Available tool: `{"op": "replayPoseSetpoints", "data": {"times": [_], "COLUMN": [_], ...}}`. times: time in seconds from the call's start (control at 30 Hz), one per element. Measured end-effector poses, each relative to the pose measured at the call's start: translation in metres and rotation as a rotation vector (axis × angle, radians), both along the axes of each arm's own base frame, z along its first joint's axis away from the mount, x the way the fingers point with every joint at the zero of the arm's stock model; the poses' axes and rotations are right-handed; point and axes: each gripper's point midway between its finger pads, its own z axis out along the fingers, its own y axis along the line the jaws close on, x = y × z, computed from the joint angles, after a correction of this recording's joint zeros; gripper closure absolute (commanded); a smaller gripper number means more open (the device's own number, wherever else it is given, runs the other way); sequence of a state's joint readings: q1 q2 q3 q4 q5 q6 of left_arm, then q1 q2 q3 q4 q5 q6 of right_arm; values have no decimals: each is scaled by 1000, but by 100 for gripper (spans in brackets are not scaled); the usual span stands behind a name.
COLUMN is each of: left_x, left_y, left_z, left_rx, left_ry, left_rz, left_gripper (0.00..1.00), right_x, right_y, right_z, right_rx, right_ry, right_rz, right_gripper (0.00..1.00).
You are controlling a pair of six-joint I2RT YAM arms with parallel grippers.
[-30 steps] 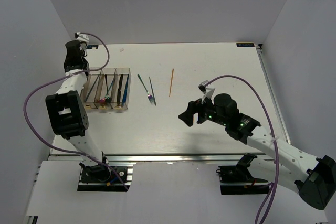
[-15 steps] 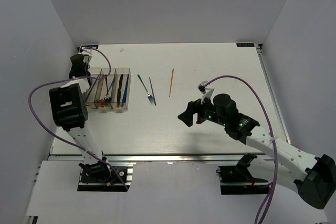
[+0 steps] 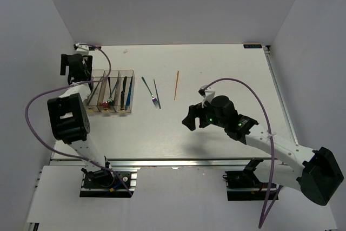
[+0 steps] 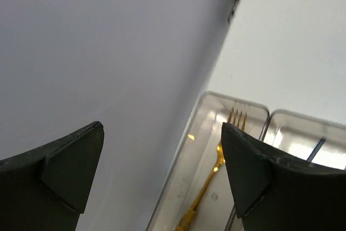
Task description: Sort the eating utensils into containers
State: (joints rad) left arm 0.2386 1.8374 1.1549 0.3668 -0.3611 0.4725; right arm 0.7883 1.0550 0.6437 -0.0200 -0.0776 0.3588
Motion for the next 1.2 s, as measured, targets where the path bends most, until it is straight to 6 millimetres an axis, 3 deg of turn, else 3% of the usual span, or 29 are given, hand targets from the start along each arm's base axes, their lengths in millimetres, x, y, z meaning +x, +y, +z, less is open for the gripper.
{"op": "replayPoseSetpoints", "data": {"times": [0.13,0.27,0.37,0.43,0.53,0.57,0.67,0.9,1.03,1.2], "left_x": [-11,-34,-62,-80,-108,-117,-151,-205,-204,-199], "left_y": [-7,-17,-25,-31,-43,-48,-63,-105,-130,-156], "left_z": [74,146,178,183,177,172,140,90,76,58], "left_rx": [-30,-132,-281,-405,-572,-611,-700,-829,-859,-891], "left_ry": [-208,-444,-573,-622,-651,-648,-596,-528,-445,-332], "left_rz": [7,31,94,143,200,212,249,176,86,6], "left_gripper": [2,2,2,2,2,2,2,2,2,2], "right_x": [3,14,28,40,63,69,86,126,146,171], "right_y": [3,12,27,42,70,78,106,160,184,200], "right_z": [-14,-17,-22,-24,-28,-31,-44,-73,-80,-88], "right_rx": [-36,-67,-126,-179,-237,-255,-303,-385,-414,-460], "right_ry": [35,50,60,51,31,30,18,-41,-85,-137], "right_rz": [0,-10,-21,-29,-37,-35,-15,24,44,38], "right_gripper": [11,11,11,14,30,40,51,59,58,59]}}
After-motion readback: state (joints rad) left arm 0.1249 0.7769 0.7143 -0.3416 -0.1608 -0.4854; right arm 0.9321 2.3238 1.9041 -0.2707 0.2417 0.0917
